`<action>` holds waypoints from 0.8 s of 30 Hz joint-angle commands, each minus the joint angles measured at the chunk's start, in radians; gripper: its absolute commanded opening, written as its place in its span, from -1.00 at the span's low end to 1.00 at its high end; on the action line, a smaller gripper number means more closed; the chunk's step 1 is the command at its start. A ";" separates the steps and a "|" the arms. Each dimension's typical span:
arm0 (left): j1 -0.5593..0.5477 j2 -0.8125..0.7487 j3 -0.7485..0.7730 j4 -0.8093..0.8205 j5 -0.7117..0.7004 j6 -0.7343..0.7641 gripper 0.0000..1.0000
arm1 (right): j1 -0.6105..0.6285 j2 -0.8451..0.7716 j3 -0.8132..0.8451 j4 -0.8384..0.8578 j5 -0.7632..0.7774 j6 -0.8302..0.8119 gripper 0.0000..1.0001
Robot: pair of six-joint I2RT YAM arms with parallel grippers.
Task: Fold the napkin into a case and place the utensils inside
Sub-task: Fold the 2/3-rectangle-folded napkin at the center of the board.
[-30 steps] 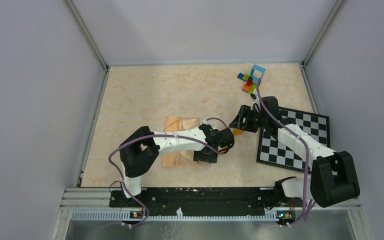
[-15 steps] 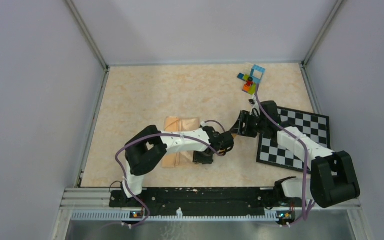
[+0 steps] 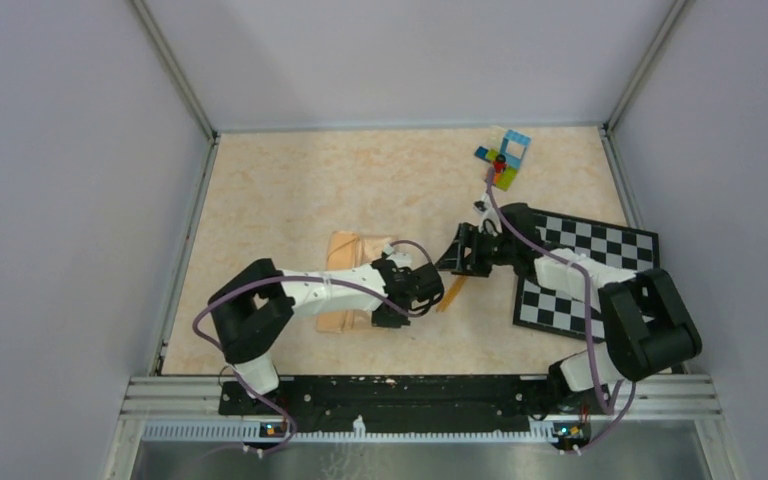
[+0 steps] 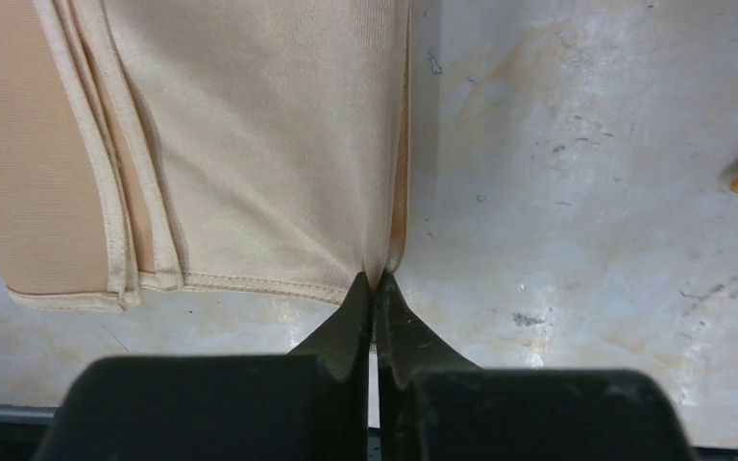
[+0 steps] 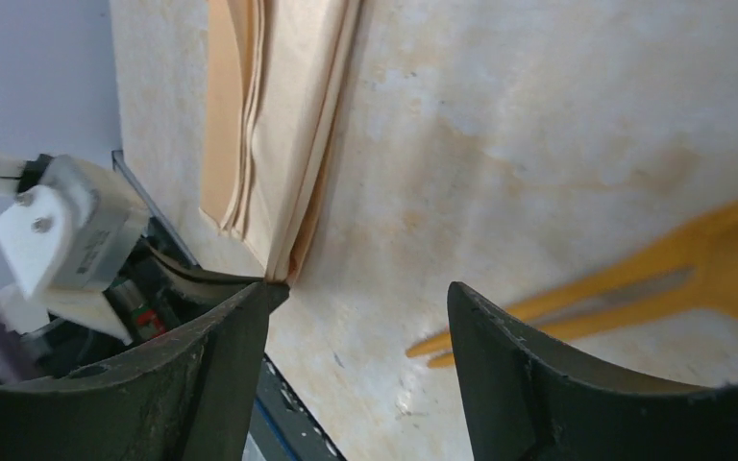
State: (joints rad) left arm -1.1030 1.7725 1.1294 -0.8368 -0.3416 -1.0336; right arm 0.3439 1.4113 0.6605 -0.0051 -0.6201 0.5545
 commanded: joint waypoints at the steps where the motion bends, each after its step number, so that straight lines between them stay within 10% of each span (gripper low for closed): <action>1: 0.010 -0.134 -0.034 0.100 0.012 0.032 -1.00 | 0.107 0.136 0.012 0.298 -0.051 0.172 0.36; 11: 0.017 -0.221 -0.083 0.107 0.024 0.034 -1.00 | 0.256 0.420 0.021 0.761 -0.037 0.475 0.32; 24: 0.016 -0.237 -0.078 0.107 0.026 0.052 -1.00 | 0.266 0.526 0.114 0.748 0.089 0.489 0.04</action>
State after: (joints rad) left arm -1.0904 1.5852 1.0512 -0.7479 -0.3096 -0.9924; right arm 0.6079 1.9205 0.7193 0.7181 -0.5915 1.0569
